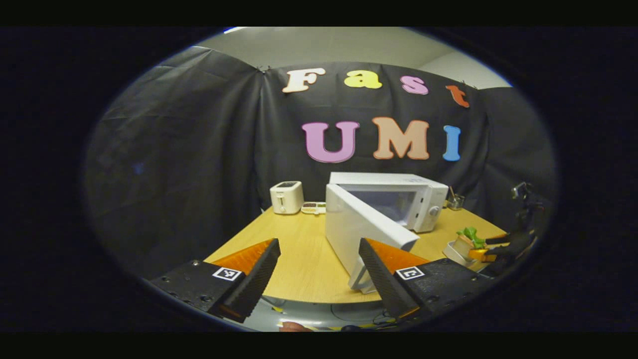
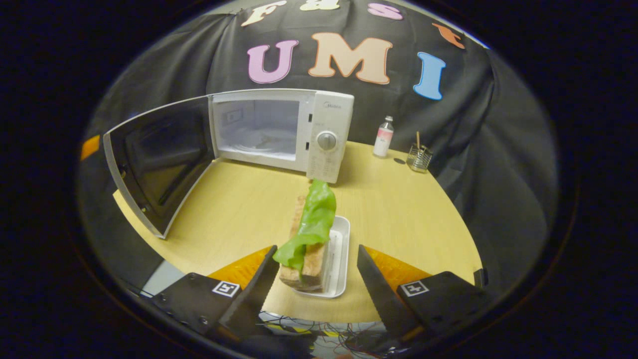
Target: Open the microwave oven with the left hand, put the food in, and close the microwave oven.
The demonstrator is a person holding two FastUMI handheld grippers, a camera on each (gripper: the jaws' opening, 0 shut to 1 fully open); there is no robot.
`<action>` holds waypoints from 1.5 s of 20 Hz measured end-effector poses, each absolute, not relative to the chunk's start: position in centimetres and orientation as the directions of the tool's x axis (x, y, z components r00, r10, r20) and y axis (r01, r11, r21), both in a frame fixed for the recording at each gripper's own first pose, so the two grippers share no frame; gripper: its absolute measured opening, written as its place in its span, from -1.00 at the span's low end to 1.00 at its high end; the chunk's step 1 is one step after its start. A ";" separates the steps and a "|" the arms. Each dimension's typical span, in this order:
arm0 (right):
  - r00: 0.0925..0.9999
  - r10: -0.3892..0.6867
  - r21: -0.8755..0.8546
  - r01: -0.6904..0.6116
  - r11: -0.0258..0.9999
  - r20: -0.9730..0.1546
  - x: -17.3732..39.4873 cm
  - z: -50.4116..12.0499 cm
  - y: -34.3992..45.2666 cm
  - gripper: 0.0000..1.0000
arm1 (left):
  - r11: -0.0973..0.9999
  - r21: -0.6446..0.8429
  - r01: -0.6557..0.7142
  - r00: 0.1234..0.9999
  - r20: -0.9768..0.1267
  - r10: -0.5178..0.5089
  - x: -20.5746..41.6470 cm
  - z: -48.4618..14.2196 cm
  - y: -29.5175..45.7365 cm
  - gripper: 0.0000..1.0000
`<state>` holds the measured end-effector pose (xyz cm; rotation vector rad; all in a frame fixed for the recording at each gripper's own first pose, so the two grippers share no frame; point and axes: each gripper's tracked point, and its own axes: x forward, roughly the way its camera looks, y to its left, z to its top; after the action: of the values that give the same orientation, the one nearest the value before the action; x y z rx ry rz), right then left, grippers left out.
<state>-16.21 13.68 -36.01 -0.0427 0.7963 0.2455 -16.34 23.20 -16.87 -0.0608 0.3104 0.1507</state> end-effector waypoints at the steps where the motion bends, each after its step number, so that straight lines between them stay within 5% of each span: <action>1: 0.662 0.206 0.058 -0.238 0.969 -0.721 -16.5 -36.6 13.9 1.00 | 0.984 -0.044 -0.174 0.945 -0.287 0.155 -16.0 -16.0 23.6 0.93; 4: 0.645 0.202 0.051 -0.245 0.968 -0.737 -17.2 -37.4 14.0 0.97 | 0.978 -0.065 -0.200 0.957 -0.227 0.181 -15.2 -13.2 24.2 0.93; 6: 0.630 0.201 0.057 -0.241 0.969 -0.750 -17.3 -37.9 14.1 0.69 | 0.978 -0.064 -0.197 0.963 -0.197 0.182 -14.8 -12.0 23.9 0.93; 8: 0.619 0.189 0.050 -0.235 0.971 -0.762 -17.5 -38.7 13.9 0.66 | 0.979 -0.065 -0.193 0.969 -0.171 0.180 -14.3 -11.3 23.6 0.87; 11: 0.592 0.183 0.055 -0.228 0.972 -0.785 -17.8 -39.6 14.1 -0.13 | 0.982 -0.077 -0.175 0.975 -0.154 0.161 -13.7 -10.9 22.5 0.92; 12: 0.591 0.178 0.054 -0.221 0.974 -0.787 -17.5 -39.7 14.1 -0.12 | 0.982 -0.078 -0.172 0.975 -0.156 0.159 -13.5 -10.8 22.3 0.87; 13: 0.591 0.179 0.059 -0.217 0.974 -0.786 -17.4 -39.7 14.0 -0.33 | 0.982 -0.078 -0.170 0.976 -0.152 0.157 -13.3 -10.7 22.1 0.92; 14: 0.582 0.182 0.066 -0.214 0.975 -0.792 -17.5 -39.7 14.1 -0.22 | 0.983 -0.074 -0.169 0.976 -0.148 0.157 -13.3 -10.5 22.0 0.87; 18: 0.570 0.184 0.063 -0.226 0.972 -0.801 -17.5 -39.2 13.9 -0.43 | 0.984 -0.066 -0.168 0.976 -0.154 0.157 -12.8 -10.8 22.1 0.89; 24: 0.589 0.183 0.083 -0.192 0.978 -0.787 -15.6 -37.7 13.3 -0.23 | 0.985 -0.075 -0.156 0.979 -0.144 0.144 -12.4 -10.6 21.8 0.87; 30: 0.598 0.245 0.193 -0.150 0.970 -0.763 -12.6 -34.9 14.9 -0.32 | 0.983 -0.095 -0.156 0.978 -0.157 0.140 -12.2 -11.2 22.1 0.87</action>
<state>-12.61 14.88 -34.86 0.1129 0.9012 0.2299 -12.17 22.08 -11.20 -0.1069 0.1501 0.1498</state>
